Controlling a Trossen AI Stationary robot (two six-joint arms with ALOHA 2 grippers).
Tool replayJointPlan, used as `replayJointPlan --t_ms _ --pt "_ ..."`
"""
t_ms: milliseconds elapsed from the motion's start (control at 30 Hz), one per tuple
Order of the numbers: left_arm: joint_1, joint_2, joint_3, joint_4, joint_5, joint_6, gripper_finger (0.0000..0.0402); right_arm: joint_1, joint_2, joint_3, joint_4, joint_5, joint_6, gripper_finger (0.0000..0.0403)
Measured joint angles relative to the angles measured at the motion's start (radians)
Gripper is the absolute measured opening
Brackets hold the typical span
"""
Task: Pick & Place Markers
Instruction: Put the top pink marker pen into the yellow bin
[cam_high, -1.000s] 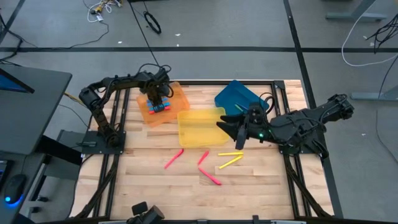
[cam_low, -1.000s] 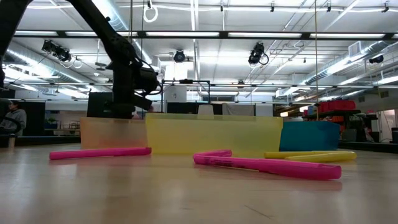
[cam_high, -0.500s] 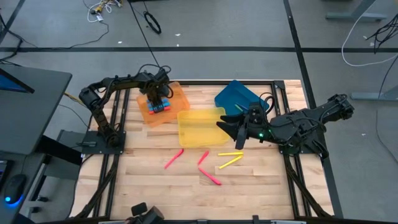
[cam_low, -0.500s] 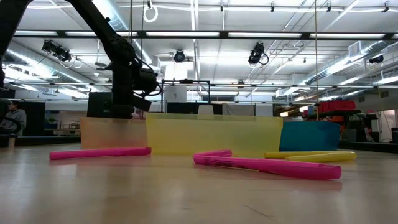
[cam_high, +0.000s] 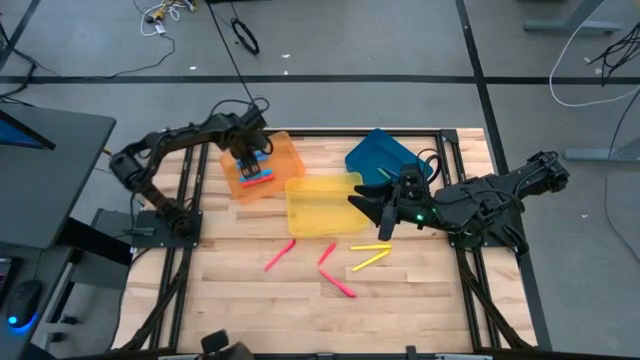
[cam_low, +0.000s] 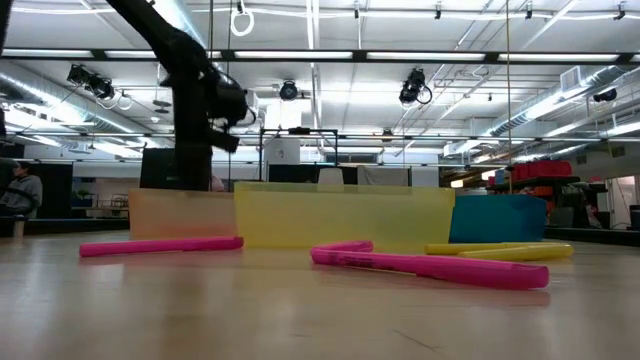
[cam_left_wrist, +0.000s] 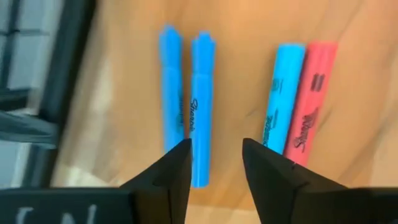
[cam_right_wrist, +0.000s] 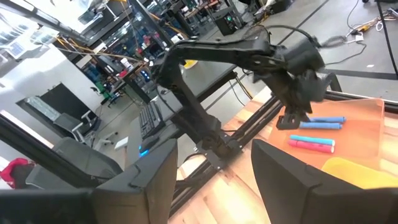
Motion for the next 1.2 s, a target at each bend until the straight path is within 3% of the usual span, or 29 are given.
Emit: replayJointPlan --t_ms 300,633,900,1200 --pt "-0.089 -0.254 0.001 -0.092 0.038 -0.078 0.0105 -0.007 0.0 0.0 -0.001 0.0 -0.026 0.0206" --pt "-0.308 -0.444 0.001 -0.241 0.103 -0.234 0.006 -0.081 0.0 0.0 -0.024 -0.049 -0.076 0.0206" --pt "-0.541 -0.479 0.016 -0.284 0.123 -0.49 0.004 -0.166 0.0 0.0 -0.031 -0.227 -0.227 0.0206" --pt "-0.735 -0.401 0.208 -0.325 0.032 -0.754 0.0018 -0.246 -0.043 0.0 -0.213 -0.419 -0.281 0.0206"
